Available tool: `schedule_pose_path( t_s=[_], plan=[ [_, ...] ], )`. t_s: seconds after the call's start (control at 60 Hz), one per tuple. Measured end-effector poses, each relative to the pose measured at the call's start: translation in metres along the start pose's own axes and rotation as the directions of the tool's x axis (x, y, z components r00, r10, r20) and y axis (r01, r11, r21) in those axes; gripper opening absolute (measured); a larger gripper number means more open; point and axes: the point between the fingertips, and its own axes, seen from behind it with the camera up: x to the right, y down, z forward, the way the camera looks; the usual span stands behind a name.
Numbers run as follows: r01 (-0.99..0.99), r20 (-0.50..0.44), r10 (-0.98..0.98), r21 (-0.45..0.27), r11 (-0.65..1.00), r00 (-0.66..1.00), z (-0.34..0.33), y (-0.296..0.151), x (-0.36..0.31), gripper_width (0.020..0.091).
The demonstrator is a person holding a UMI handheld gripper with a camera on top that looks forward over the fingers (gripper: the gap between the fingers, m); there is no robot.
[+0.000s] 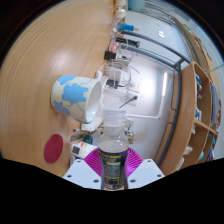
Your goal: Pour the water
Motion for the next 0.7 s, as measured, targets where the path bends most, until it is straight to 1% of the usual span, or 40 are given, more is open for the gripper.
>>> schedule_pose_path(
  t_s=[0.1, 0.217, 0.317, 0.35, 0.4, 0.467, 0.5, 0.583, 0.65, 0.667, 0.7],
  plan=[
    [0.140, -0.014, -0.140, 0.011, 0.990, 0.990, 0.007, -0.007, 0.004, 0.0254],
    [0.276, -0.036, -0.275, 0.004, 0.961, 0.961, 0.012, -0.009, 0.010, 0.0255],
    [0.330, -0.035, -0.330, -0.001, 0.944, 0.943, 0.014, -0.009, 0.007, 0.0254],
    [0.327, -0.040, -0.326, 0.010, 0.945, 0.945, 0.014, -0.012, 0.007, 0.0255],
    [0.305, -0.031, -0.305, -0.001, 0.952, 0.952, 0.014, -0.008, 0.004, 0.0255],
    [0.207, -0.024, -0.207, 0.011, 0.978, 0.978, 0.011, -0.010, 0.002, 0.0257],
    [0.140, -0.013, -0.139, 0.006, 0.990, 0.990, 0.010, -0.007, 0.001, 0.0255],
    [-0.098, 0.006, 0.098, -0.003, 0.995, 0.995, 0.005, 0.004, 0.003, 0.0256],
    [-0.309, 0.014, 0.309, -0.019, 0.951, 0.951, 0.001, 0.016, 0.003, 0.0256],
    [-0.366, 0.001, 0.366, -0.027, 0.930, 0.931, -0.001, 0.018, 0.002, 0.0256],
    [-0.485, 0.017, 0.486, -0.030, 0.874, 0.874, -0.001, 0.026, 0.001, 0.0256]
  ],
)
